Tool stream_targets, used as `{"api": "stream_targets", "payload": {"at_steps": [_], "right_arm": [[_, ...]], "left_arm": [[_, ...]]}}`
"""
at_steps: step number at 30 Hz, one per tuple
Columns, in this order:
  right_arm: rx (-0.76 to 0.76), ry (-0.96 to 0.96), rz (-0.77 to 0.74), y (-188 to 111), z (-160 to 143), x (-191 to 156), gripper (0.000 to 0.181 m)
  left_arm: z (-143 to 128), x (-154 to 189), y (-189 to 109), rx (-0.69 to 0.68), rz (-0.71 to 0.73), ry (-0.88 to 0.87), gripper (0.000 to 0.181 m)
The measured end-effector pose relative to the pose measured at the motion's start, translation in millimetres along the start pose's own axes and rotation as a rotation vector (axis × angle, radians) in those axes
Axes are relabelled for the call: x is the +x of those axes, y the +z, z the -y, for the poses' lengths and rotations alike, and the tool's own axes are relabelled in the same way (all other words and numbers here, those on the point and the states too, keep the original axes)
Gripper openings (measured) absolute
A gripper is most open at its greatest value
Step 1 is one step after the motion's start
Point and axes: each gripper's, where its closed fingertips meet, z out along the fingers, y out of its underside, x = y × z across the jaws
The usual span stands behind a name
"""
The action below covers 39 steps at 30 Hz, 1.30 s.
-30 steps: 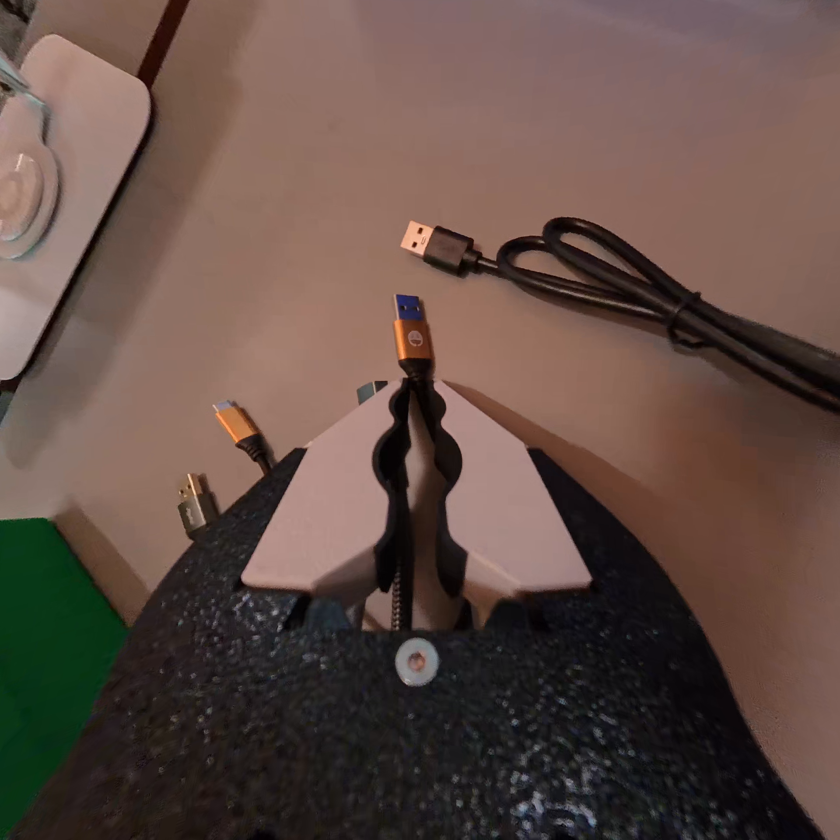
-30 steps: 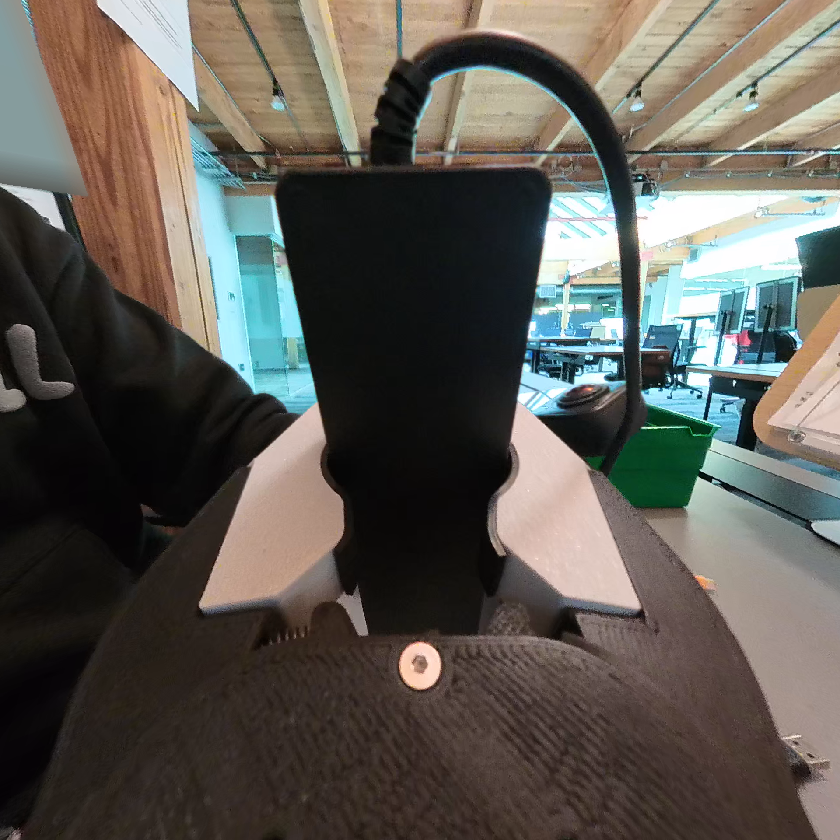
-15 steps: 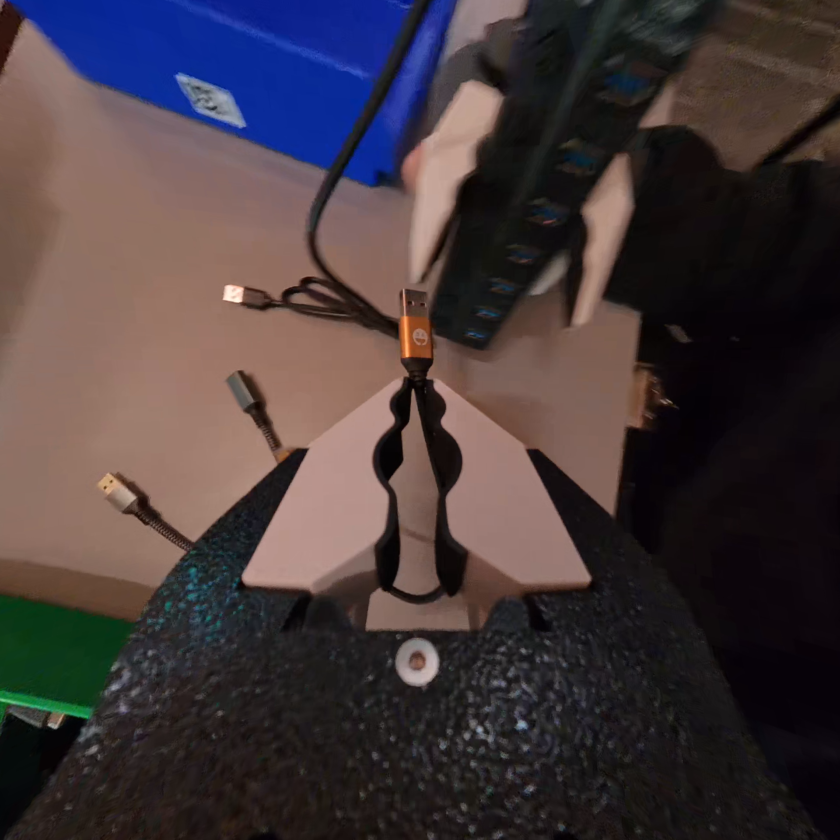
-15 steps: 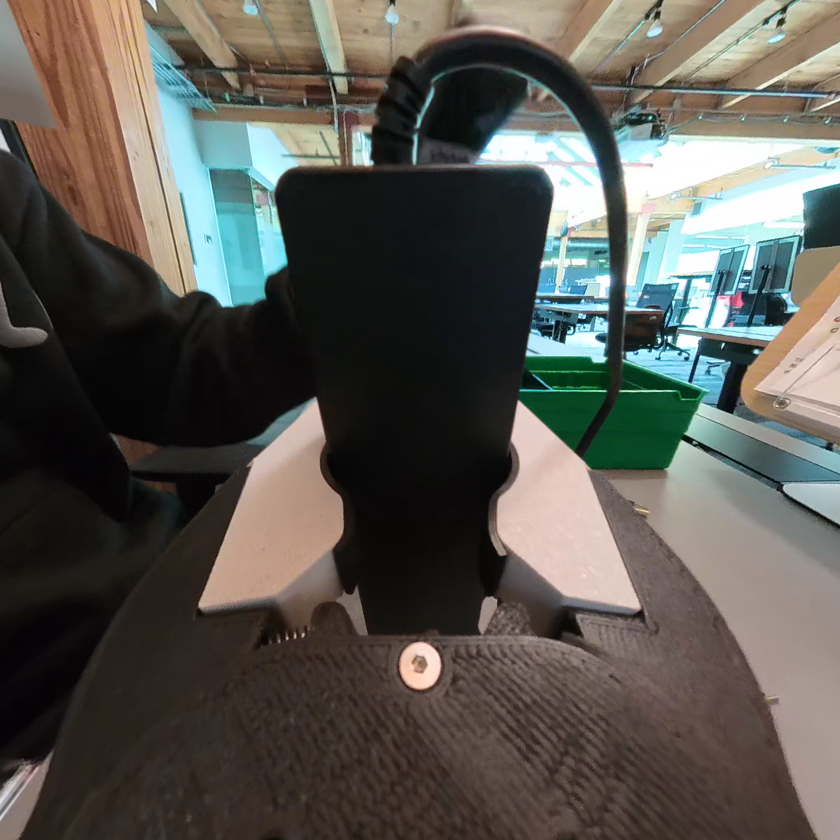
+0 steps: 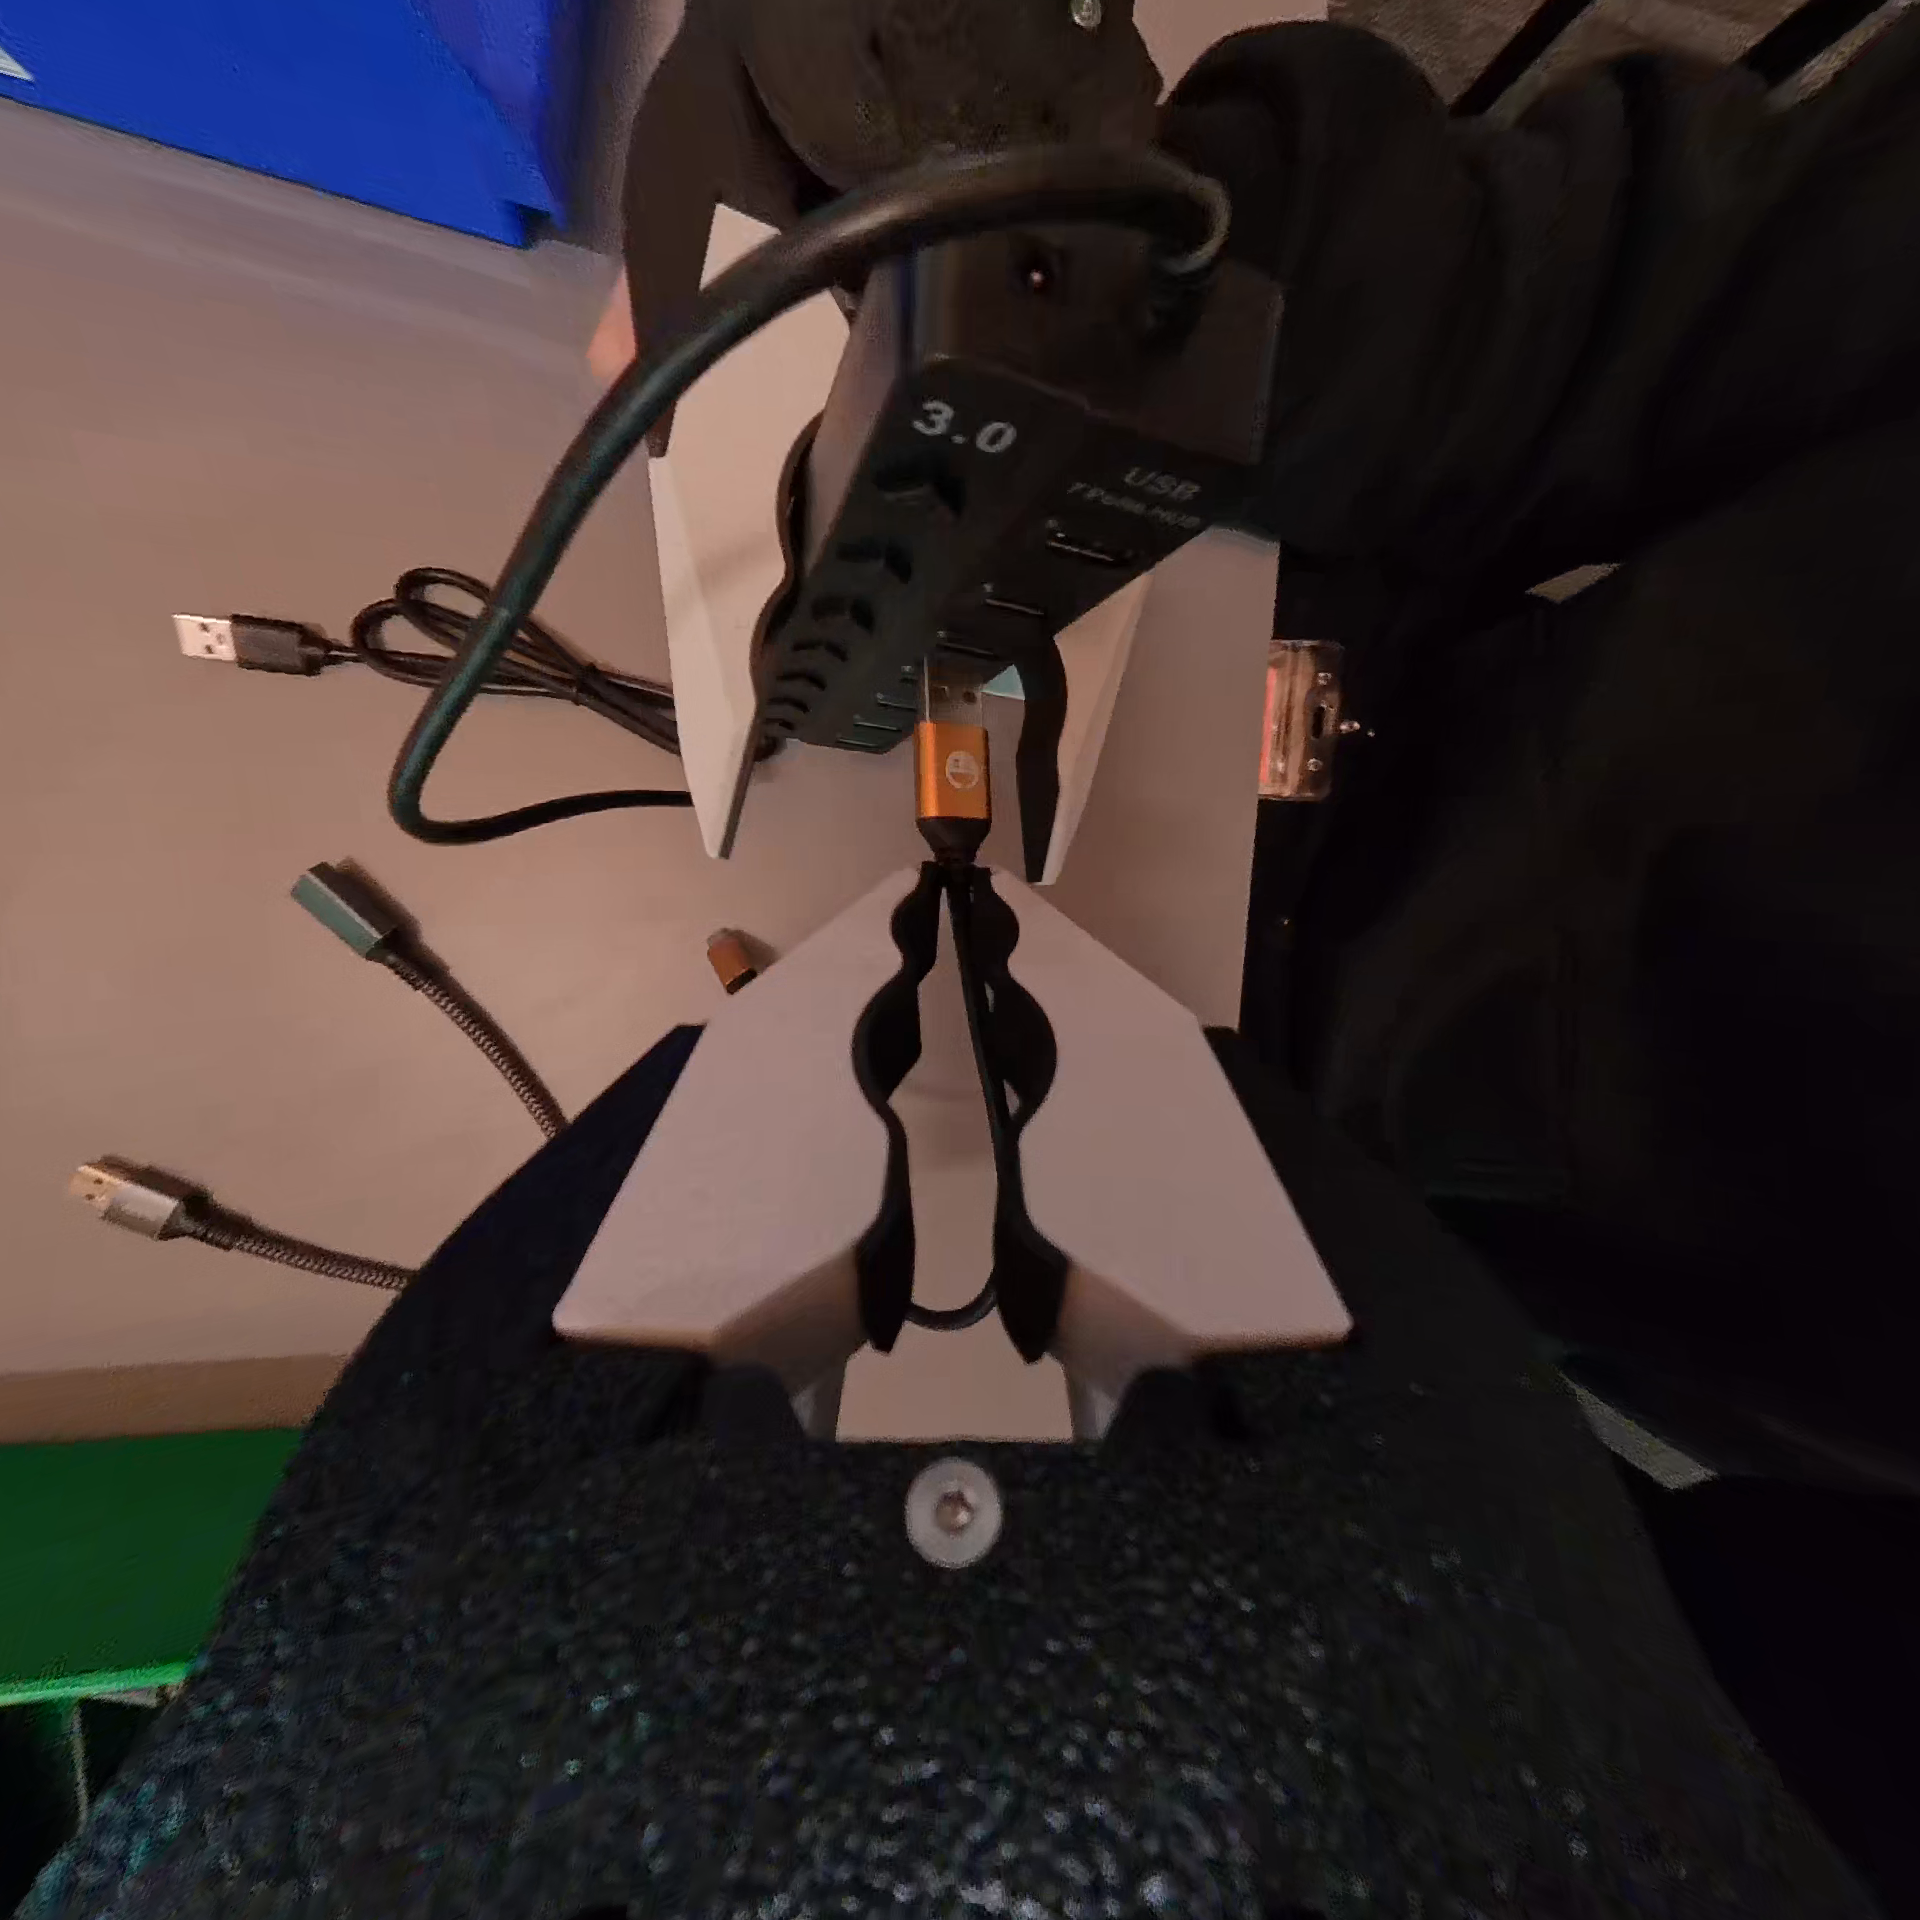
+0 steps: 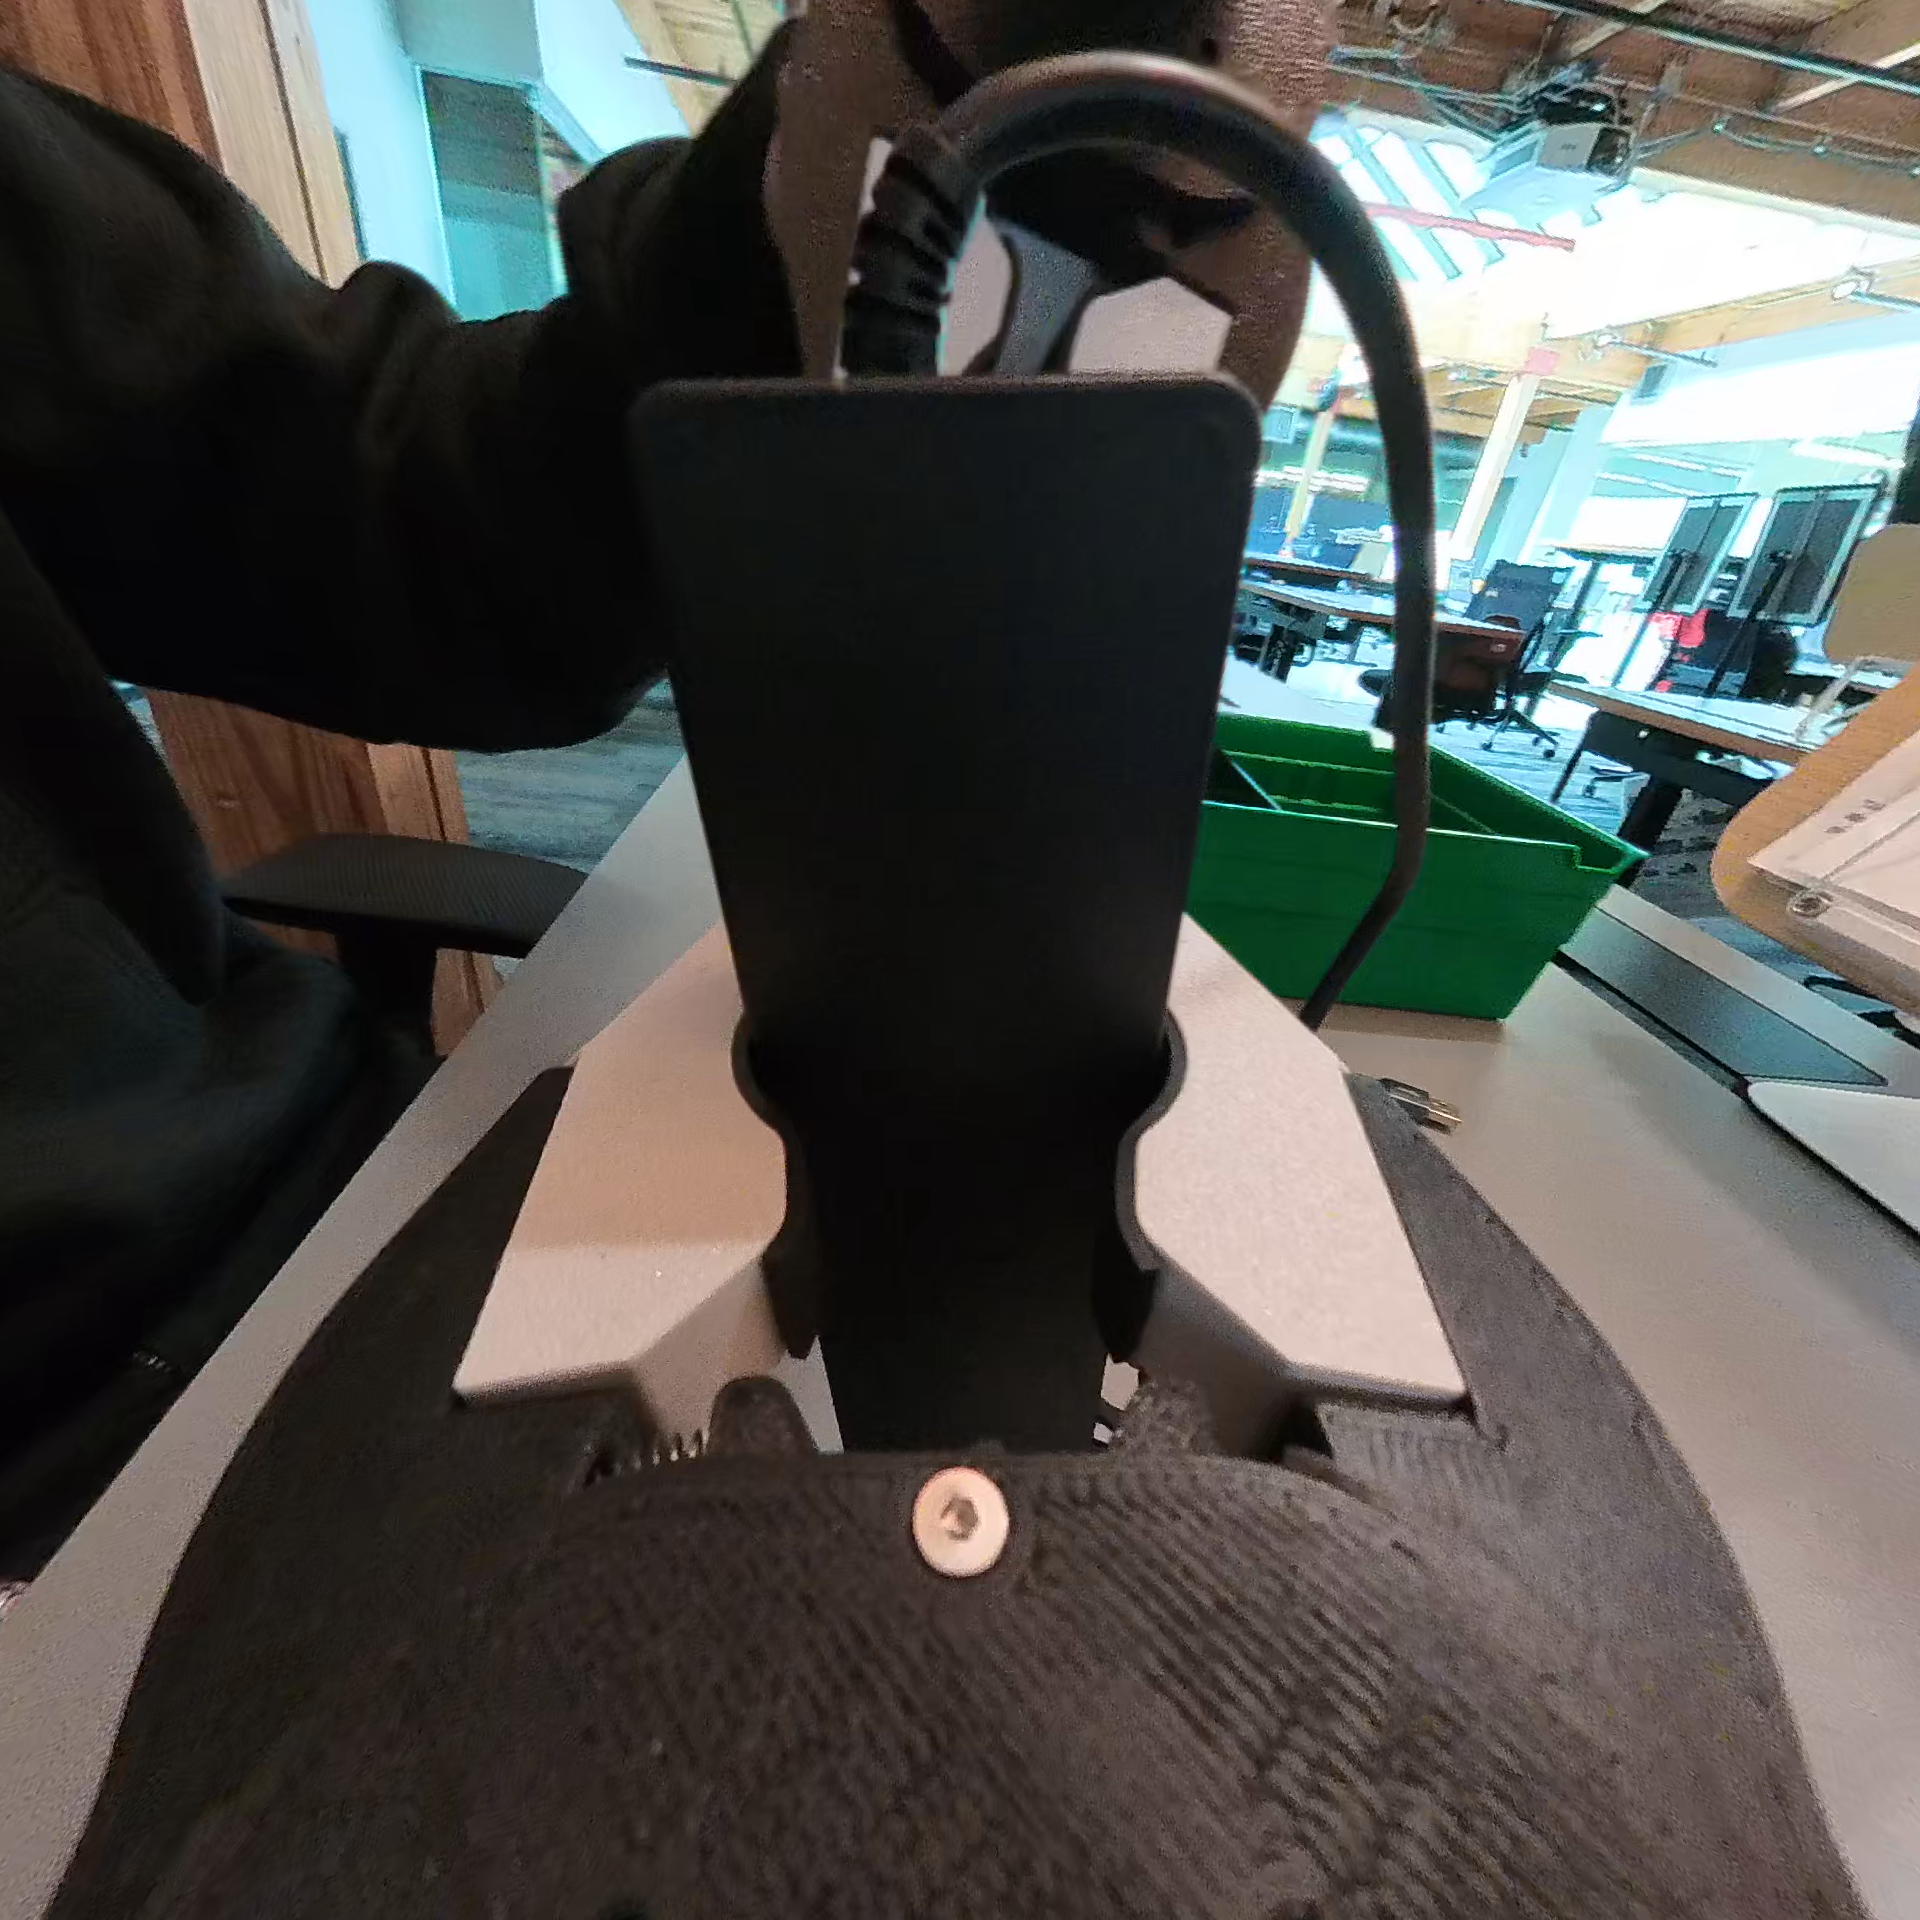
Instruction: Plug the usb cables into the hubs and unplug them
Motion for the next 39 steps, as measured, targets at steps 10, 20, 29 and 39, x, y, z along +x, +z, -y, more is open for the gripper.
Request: {"api": "stream_targets", "payload": {"at_steps": [10, 20, 29, 39], "right_arm": [[-0.001, 0.013, 0.034, 1, 0, -5, 0.062], [-0.029, 0.018, 0.026, 4, -6, -4, 0.062], [-0.027, 0.02, 0.044, 4, -6, -6, 0.062], [-0.045, 0.024, 0.055, 5, -9, -8, 0.062]], "left_arm": [[1, 7, 3, 0.026, -0.074, 0.002, 0.004], [-5, 3, 9, 0.021, -0.063, -0.04, 0.004], [-5, 5, 8, 0.015, -0.085, -0.041, 0.004], [-8, 5, 9, 0.001, -0.096, -0.069, 0.004]]}}
